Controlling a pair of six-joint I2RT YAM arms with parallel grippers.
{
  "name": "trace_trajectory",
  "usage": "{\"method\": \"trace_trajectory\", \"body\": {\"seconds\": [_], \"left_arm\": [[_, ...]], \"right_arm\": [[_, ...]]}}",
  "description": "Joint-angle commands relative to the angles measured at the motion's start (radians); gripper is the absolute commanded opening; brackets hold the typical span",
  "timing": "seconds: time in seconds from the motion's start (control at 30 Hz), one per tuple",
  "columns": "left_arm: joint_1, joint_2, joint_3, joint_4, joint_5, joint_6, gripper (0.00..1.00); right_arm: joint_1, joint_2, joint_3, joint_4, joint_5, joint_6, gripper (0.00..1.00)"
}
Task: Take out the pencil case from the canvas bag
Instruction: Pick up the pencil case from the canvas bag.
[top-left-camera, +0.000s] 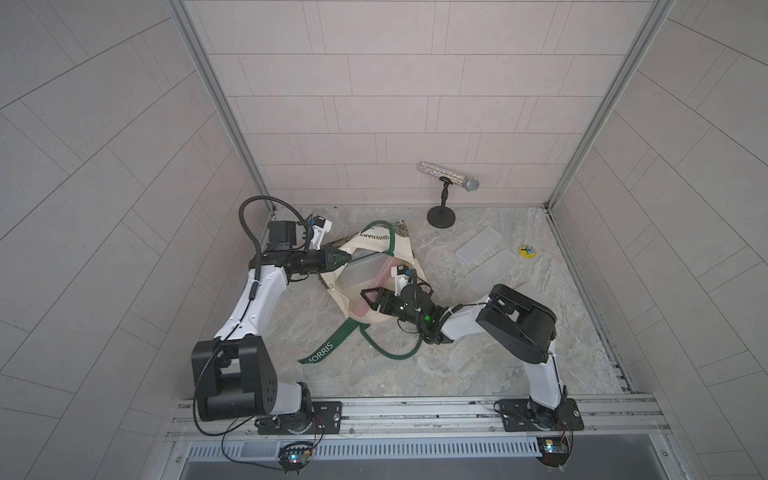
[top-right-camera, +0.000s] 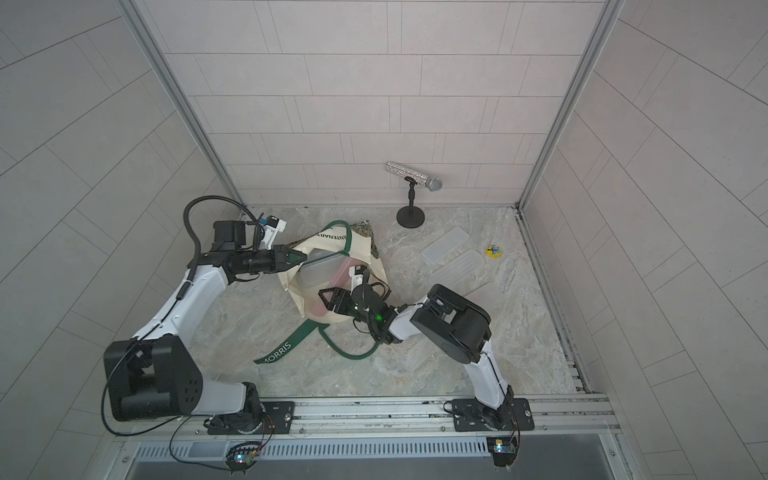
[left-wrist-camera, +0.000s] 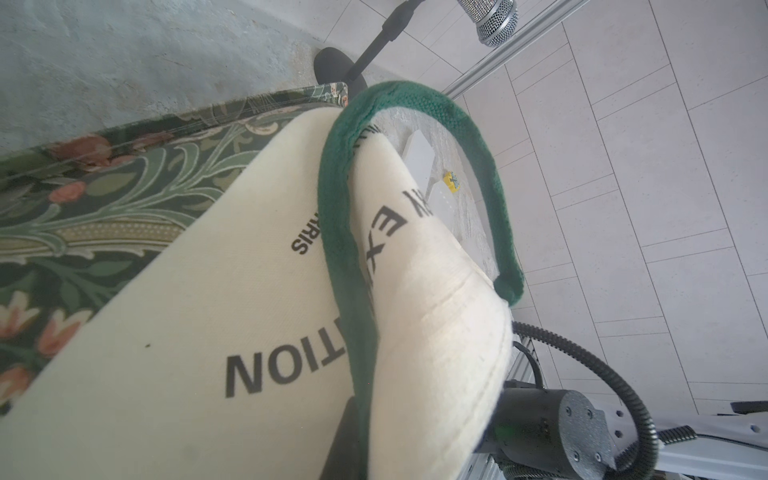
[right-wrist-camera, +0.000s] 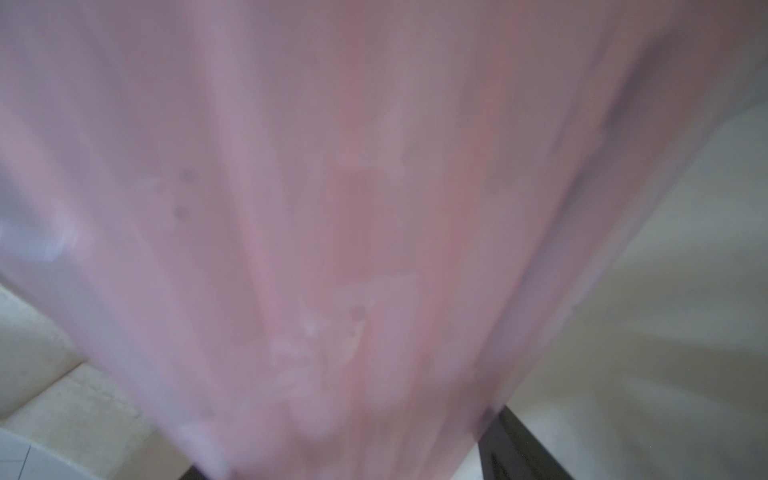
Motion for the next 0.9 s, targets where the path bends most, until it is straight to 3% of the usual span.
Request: {"method": "trace_trajectory", "body": {"seconds": [0.0, 0.43, 0.87], "left_arm": [[0.000, -0.029, -0.002, 0.030, 0.006, -0.003, 0.00], [0.000, -0.031, -0.002, 0.033, -0.031, -0.019, 0.00], [0.002, -0.036, -0.001, 0.035, -0.060, -0.023, 0.00]], "right_arm": [[0.017, -0.082, -0.002, -0.088, -0.004, -0.083, 0.63], [0.058, -0.284, -0.038, -0.444, 0.095, -0.308, 0.64], [0.066, -0.471, -0.174, -0.566, 0.171, -0.357, 0.64]]}}
